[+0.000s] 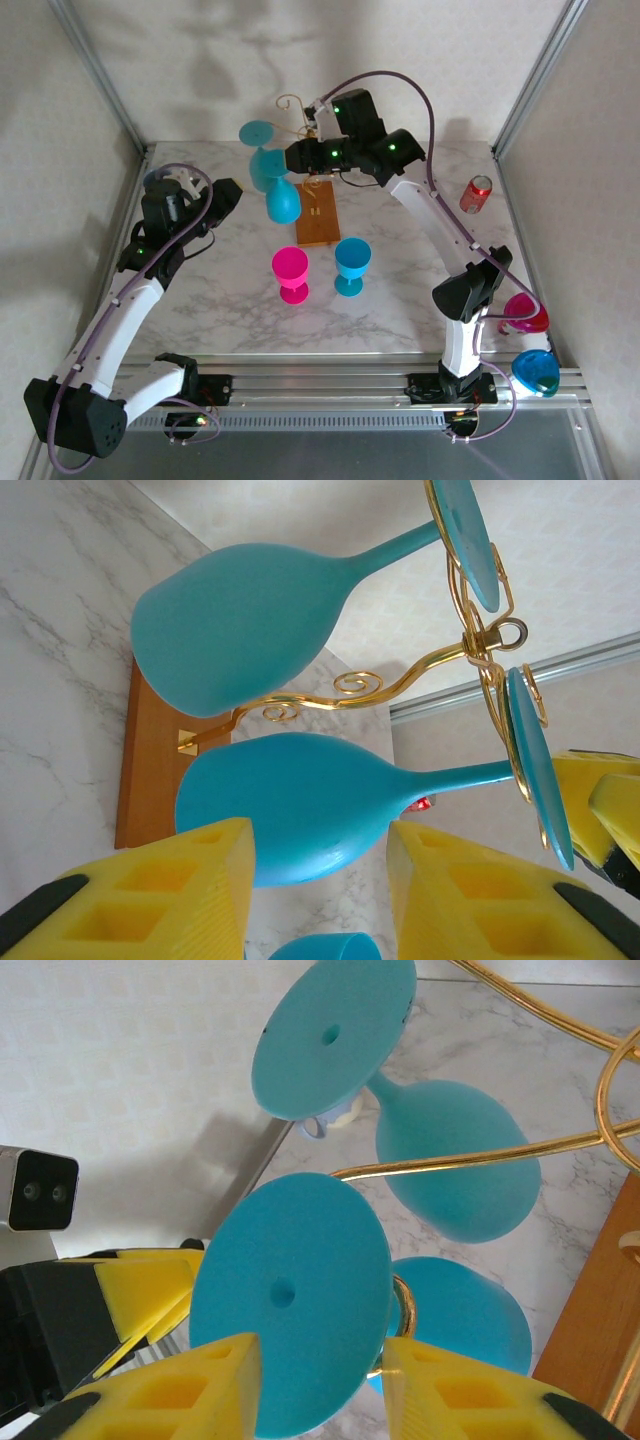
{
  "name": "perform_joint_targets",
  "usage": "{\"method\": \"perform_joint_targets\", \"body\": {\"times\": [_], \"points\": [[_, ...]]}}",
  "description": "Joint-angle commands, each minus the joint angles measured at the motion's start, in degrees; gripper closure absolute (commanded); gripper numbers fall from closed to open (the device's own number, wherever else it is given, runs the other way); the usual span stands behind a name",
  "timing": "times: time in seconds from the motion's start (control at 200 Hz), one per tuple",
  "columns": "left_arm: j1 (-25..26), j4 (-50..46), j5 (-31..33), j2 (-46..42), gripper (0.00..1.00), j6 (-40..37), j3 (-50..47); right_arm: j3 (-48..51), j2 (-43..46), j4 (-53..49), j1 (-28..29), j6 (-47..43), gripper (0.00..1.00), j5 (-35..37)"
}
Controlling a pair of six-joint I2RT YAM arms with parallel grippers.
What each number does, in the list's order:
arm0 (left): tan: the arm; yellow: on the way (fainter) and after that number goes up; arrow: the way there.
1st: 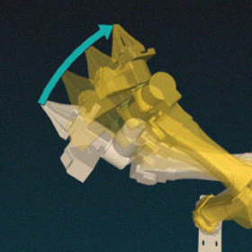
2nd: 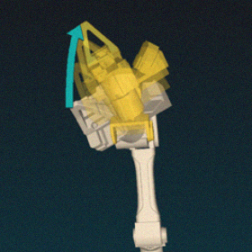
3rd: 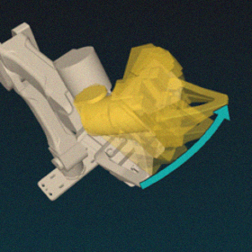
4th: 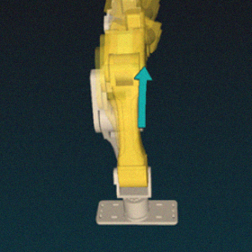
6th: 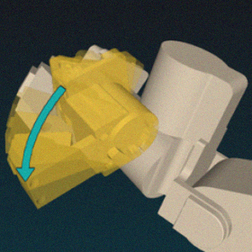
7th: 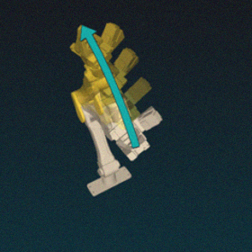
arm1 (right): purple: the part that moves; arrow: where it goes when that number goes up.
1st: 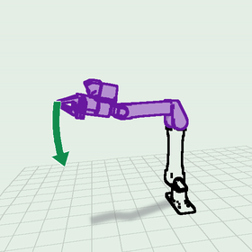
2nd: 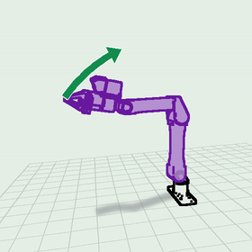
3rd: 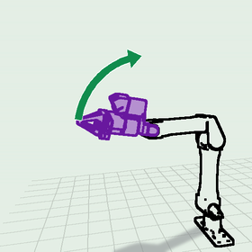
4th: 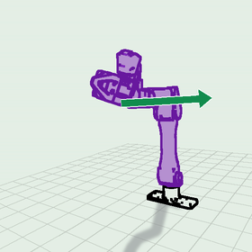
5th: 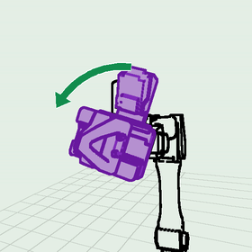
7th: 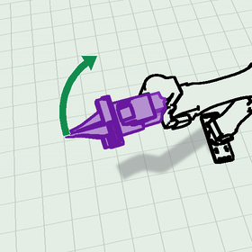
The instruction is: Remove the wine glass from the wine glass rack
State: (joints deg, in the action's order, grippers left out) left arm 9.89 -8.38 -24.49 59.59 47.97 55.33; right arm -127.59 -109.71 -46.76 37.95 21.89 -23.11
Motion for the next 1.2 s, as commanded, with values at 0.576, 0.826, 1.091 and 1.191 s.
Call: {"method": "perform_joint_targets", "body": {"times": [0.576,0.826,1.091,1.191], "points": [[-0.64,1.40,-1.89,0.64,0.61,-0.71,1.62,2.61,3.25,3.00,-0.27,1.47,0.61,-1.49],[-0.65,1.21,-1.70,0.41,0.61,-0.82,1.87,2.34,2.67,2.79,-0.50,1.11,0.60,-0.97],[-0.60,1.28,-1.88,0.59,0.61,-0.79,1.91,-0.15,1.30,0.59,-0.47,-1.40,0.58,1.45],[-0.62,1.06,-1.71,0.58,0.61,-0.94,1.90,-1.64,0.20,0.27,-0.67,-1.81,0.57,1.39]]}}
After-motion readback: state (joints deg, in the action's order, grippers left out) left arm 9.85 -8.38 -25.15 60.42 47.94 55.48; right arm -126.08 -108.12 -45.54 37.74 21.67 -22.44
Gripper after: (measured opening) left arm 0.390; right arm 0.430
